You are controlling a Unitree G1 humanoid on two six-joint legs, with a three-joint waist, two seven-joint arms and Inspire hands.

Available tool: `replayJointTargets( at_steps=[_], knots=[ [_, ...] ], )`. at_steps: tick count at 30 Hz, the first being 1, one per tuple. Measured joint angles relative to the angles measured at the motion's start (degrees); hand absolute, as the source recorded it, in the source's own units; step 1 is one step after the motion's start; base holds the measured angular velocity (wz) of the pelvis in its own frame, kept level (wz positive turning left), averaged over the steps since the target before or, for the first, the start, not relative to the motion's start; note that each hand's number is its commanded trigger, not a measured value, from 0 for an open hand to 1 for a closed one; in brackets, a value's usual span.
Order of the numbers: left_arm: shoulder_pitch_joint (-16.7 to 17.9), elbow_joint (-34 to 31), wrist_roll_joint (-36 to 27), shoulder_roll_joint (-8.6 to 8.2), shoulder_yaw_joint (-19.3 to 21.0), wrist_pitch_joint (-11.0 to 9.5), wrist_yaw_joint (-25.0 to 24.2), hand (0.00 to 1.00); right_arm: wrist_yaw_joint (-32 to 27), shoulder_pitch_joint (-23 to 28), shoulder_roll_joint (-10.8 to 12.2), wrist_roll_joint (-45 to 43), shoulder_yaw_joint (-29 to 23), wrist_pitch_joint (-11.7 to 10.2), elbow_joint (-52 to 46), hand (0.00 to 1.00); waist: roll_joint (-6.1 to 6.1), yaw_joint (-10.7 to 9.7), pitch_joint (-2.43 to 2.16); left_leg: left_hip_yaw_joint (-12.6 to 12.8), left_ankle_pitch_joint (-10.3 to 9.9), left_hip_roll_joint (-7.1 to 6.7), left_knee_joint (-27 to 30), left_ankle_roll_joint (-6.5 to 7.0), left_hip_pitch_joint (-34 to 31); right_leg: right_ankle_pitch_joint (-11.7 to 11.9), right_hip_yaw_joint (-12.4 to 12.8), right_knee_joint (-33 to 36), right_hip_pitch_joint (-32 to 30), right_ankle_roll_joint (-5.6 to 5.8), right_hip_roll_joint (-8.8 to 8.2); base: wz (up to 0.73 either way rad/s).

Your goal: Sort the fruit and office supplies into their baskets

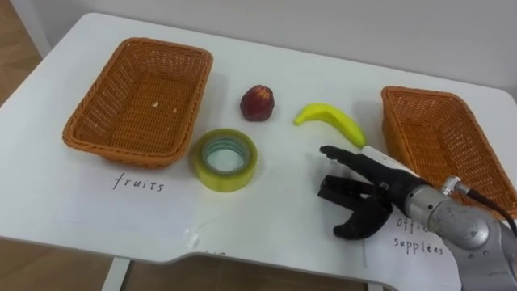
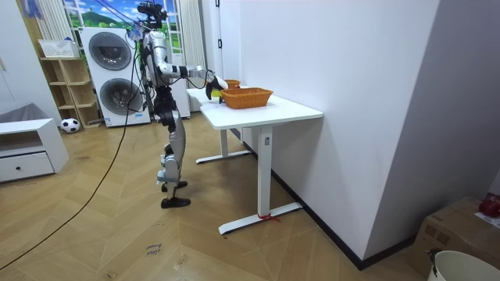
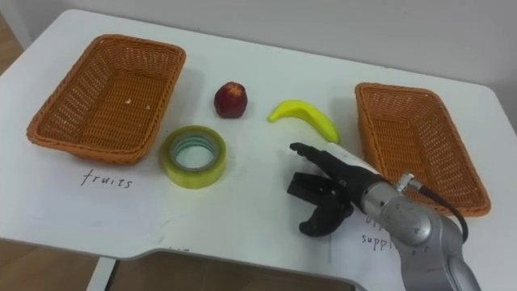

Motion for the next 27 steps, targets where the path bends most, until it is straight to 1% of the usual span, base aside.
replayJointTargets(
  at_steps=[5, 10, 15, 19, 20, 22, 27],
  knots=[
    [-0.1, 0.0, 0.0, -0.02, 0.0, 0.4, 0.2, 0.0, 0.0, -0.1, 0.0, 0.0, 0.0, 0.1, 0.0, 0.0, 0.04, 0.0, 0.05, 0.0, 0.0, 0.01, 0.0, 0.0, -0.1, 0.0, 0.0, 0.0, 0.0, 0.0, 0.02, 0.0],
    [-0.3, 0.0, 0.0, -0.03, 0.1, 0.9, 0.2, 0.0, 0.0, -0.6, 0.0, -1.1, 0.0, 1.3, 0.0, 0.0, 0.04, 0.0, 0.08, 0.1, 0.0, 0.01, -0.2, 0.0, 0.1, 0.0, 0.1, 0.0, 0.1, 0.0, 0.06, 0.0],
    [-0.4, -0.1, 0.0, -0.07, 0.2, 1.1, 0.4, 0.0, -0.1, -0.7, 0.0, -2.2, 0.0, 1.4, 0.0, 0.0, -0.01, 0.0, 0.12, 0.0, 0.0, 0.0, -0.2, 0.0, 0.1, 0.0, 0.2, 0.0, 0.0, 0.0, 0.04, 0.0],
    [-0.7, 0.0, 0.0, -0.18, 0.2, 1.4, 0.3, 0.0, -0.6, -0.9, 0.1, -3.9, 0.0, 1.4, 0.8, 0.0, 0.44, 0.0, 0.46, 0.0, 0.0, 0.01, -0.2, 0.0, 0.1, 0.0, 0.6, 0.0, -0.1, 0.0, 0.06, 0.0],
    [-0.8, 0.0, 0.0, -0.22, 0.2, 1.6, 0.3, 0.0, -0.6, -0.9, 0.1, -4.1, 0.0, 1.6, 0.8, 0.0, 0.4, 0.0, 0.44, 0.0, 0.0, 0.01, -0.2, 0.0, 0.1, 0.0, 0.6, 0.0, -0.1, 0.0, 0.07, 0.0],
    [-0.9, 0.0, 0.0, -0.41, 0.1, 1.7, 0.3, 0.0, -0.6, -0.9, 0.1, -4.4, 0.0, 2.2, 0.8, 0.0, 0.64, -0.1, 0.56, 0.0, 0.0, 0.05, -0.3, 0.0, 0.0, 0.0, 0.7, 0.0, -0.1, 0.0, 0.13, 0.0],
    [-0.9, -0.3, 0.0, -0.34, 0.2, 2.7, 0.4, 0.0, -0.3, -0.9, 0.1, -5.9, 0.0, 2.6, 0.8, 0.0, 0.62, -0.2, 0.41, -0.1, 0.0, 0.07, -0.3, 0.0, 0.0, 0.0, 0.8, 0.0, -0.1, 0.0, 0.17, 0.0]
  ],
)
